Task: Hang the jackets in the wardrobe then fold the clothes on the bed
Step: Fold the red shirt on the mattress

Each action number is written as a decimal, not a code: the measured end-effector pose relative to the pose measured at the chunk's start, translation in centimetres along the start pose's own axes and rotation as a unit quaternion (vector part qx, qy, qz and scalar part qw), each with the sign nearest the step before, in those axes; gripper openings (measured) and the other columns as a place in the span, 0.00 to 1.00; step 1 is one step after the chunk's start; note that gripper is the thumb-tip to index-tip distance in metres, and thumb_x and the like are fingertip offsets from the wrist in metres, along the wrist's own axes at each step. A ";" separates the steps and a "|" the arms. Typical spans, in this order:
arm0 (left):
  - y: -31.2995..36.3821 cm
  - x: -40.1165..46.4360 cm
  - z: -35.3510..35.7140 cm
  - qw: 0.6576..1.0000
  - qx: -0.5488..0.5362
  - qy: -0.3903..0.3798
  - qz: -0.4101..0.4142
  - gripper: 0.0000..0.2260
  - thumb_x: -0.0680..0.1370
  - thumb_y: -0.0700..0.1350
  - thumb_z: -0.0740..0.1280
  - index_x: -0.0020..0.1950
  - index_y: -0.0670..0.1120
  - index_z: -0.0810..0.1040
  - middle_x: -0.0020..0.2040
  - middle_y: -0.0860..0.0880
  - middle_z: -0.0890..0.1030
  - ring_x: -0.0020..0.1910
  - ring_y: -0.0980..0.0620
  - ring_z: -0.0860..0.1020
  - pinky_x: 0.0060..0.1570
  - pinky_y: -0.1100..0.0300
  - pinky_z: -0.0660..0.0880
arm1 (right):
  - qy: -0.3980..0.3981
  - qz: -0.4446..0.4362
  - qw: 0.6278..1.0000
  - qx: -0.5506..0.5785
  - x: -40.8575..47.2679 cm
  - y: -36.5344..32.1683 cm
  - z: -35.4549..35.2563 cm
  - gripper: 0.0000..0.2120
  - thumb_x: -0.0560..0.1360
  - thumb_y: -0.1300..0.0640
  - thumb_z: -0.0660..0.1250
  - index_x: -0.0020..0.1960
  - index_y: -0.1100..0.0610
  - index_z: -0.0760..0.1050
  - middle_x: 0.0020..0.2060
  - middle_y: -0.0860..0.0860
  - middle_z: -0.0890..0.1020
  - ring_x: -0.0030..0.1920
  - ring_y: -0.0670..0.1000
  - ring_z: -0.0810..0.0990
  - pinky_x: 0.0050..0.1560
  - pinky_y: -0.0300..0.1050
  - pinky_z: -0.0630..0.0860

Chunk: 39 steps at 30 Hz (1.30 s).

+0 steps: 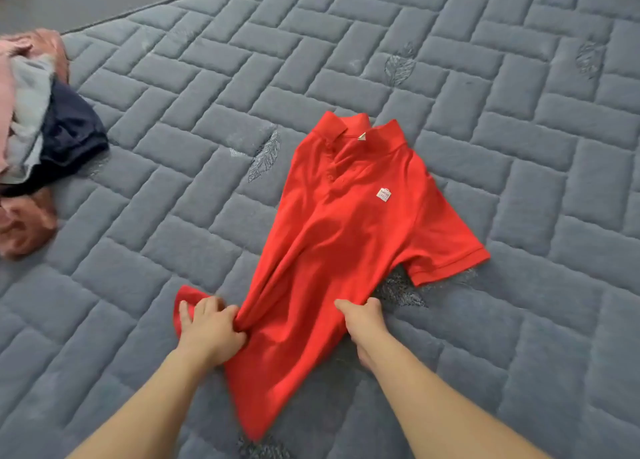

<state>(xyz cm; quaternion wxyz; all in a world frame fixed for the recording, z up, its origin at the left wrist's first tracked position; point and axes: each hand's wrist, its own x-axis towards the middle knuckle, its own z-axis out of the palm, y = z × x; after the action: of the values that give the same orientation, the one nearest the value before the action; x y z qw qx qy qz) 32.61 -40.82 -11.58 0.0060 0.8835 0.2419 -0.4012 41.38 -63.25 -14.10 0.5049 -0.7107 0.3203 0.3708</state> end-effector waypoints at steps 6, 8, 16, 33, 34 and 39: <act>4.1 -4.6 1.3 0.878 -0.415 -0.218 0.097 0.14 0.75 0.52 0.69 0.58 0.49 0.79 0.50 0.52 0.85 0.46 0.54 0.82 0.56 0.58 0.77 | -0.080 -0.003 0.993 0.090 -0.5 -1.4 1.0 0.04 0.73 0.60 0.67 0.46 0.59 0.74 0.42 0.57 0.80 0.41 0.53 0.77 0.43 0.44 0.72; 5.3 -6.0 1.3 0.752 -0.584 -0.305 0.032 0.16 0.77 0.55 0.66 0.59 0.47 0.81 0.52 0.49 0.85 0.47 0.53 0.83 0.57 0.55 0.77 | -0.058 -0.012 0.993 0.105 -1.2 -0.8 -0.9 0.05 0.72 0.61 0.65 0.48 0.59 0.74 0.39 0.57 0.80 0.40 0.54 0.77 0.44 0.49 0.74; 8.0 -8.3 -1.1 0.454 -0.880 -0.135 -0.015 0.11 0.72 0.36 0.64 0.53 0.43 0.80 0.41 0.45 0.84 0.35 0.51 0.81 0.39 0.58 0.79 | -0.298 0.151 0.937 -0.102 -4.9 0.4 -9.9 0.05 0.71 0.58 0.69 0.44 0.59 0.81 0.37 0.56 0.85 0.33 0.52 0.82 0.41 0.44 0.77; -0.2 -12.9 2.9 0.979 -0.072 -0.151 -0.115 0.50 0.64 0.71 0.68 0.78 0.58 0.46 0.78 0.51 0.49 0.78 0.46 0.45 0.61 0.21 0.51 | -0.082 0.112 0.695 -0.706 -8.8 2.8 -12.5 0.26 0.75 0.49 0.64 0.71 0.57 0.68 0.69 0.53 0.73 0.67 0.56 0.74 0.67 0.54 0.70; 0.6 -12.2 2.6 0.981 -0.098 -0.139 -0.095 0.47 0.67 0.69 0.67 0.78 0.59 0.46 0.79 0.51 0.47 0.78 0.47 0.44 0.63 0.22 0.51 | -0.025 0.081 0.732 -0.676 -8.1 2.8 -11.9 0.28 0.73 0.51 0.65 0.71 0.57 0.67 0.69 0.55 0.72 0.68 0.57 0.72 0.66 0.58 0.70; 4.3 -7.3 0.0 0.983 -0.178 0.050 -0.017 0.26 0.76 0.49 0.60 0.74 0.48 0.59 0.72 0.43 0.63 0.71 0.41 0.63 0.66 0.40 0.64 | 0.107 -0.216 0.728 -0.642 -5.1 -1.3 -6.5 0.26 0.75 0.47 0.60 0.71 0.53 0.62 0.69 0.56 0.67 0.69 0.58 0.66 0.68 0.60 0.63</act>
<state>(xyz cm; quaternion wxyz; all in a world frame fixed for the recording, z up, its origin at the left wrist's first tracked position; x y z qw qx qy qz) 30.38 -47.68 -7.14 0.1444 0.8828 0.3249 -0.3071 41.11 -68.65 -7.81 -0.0429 -0.9501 -0.1044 0.2907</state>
